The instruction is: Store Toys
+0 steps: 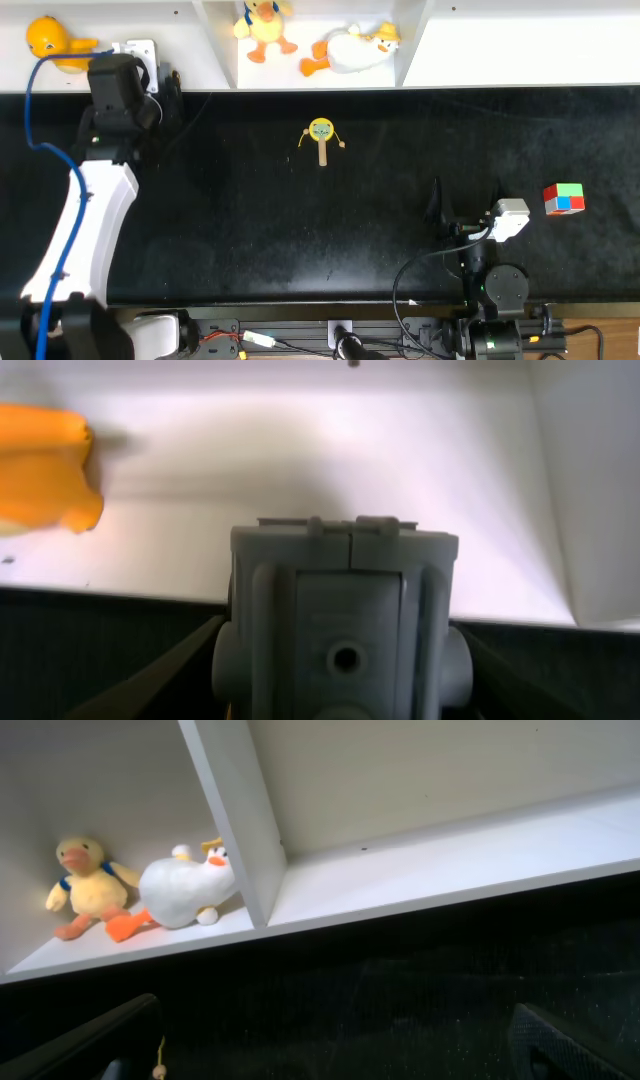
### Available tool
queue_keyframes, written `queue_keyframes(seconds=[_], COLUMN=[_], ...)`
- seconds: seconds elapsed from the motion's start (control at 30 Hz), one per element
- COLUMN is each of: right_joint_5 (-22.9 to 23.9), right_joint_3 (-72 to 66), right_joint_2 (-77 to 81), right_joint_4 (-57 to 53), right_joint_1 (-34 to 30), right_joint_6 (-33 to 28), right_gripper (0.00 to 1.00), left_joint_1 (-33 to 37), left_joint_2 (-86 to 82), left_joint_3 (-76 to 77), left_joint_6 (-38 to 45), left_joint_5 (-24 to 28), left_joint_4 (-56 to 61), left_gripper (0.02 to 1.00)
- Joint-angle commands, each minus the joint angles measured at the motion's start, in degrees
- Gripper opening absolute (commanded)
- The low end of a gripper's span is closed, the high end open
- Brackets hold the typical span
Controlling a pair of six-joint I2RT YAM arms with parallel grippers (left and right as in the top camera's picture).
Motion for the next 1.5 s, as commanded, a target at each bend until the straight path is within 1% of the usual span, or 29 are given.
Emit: queue_keyframes(seconds=[0.03, 0.23, 0.37, 0.53, 0.7, 0.83, 1.23, 1.5], right_joint_5=[0.63, 0.63, 0.63, 0.63, 0.63, 0.63, 0.63, 0.63], right_joint_3=[-0.79, -0.79, -0.79, -0.79, -0.79, -0.79, -0.79, -0.79], right_joint_2=[-0.39, -0.39, -0.39, -0.39, -0.39, -0.39, -0.39, -0.39], right_joint_4=[0.28, 0.28, 0.28, 0.28, 0.28, 0.28, 0.28, 0.28], right_joint_1=[0.35, 0.35, 0.35, 0.35, 0.35, 0.35, 0.35, 0.35], right_joint_6=[0.42, 0.39, 0.42, 0.42, 0.42, 0.39, 0.42, 0.42], right_gripper=[0.996, 0.996, 0.996, 0.996, 0.996, 0.996, 0.996, 0.996], left_joint_1=[0.55, 1.68, 2.67, 2.8, 2.8, 2.8, 3.06, 3.06], left_joint_2=[2.47, 4.31, 5.44, 6.29, 7.98, 9.33, 14.08, 14.43], left_joint_3=[1.38, 1.38, 1.38, 1.38, 1.46, 2.82, 8.17, 8.44], left_joint_6=[1.31, 1.07, 1.07, 1.07, 0.81, -0.2, -0.9, -0.87], left_joint_5=[-0.83, -0.57, 2.12, 2.27, 4.11, 4.2, 6.75, 6.71], left_joint_4=[3.76, 8.63, 10.71, 14.12, 16.11, 16.15, 14.34, 13.81], left_gripper=[0.38, 0.375, 0.373, 0.371, 0.369, 0.369, 0.364, 0.378])
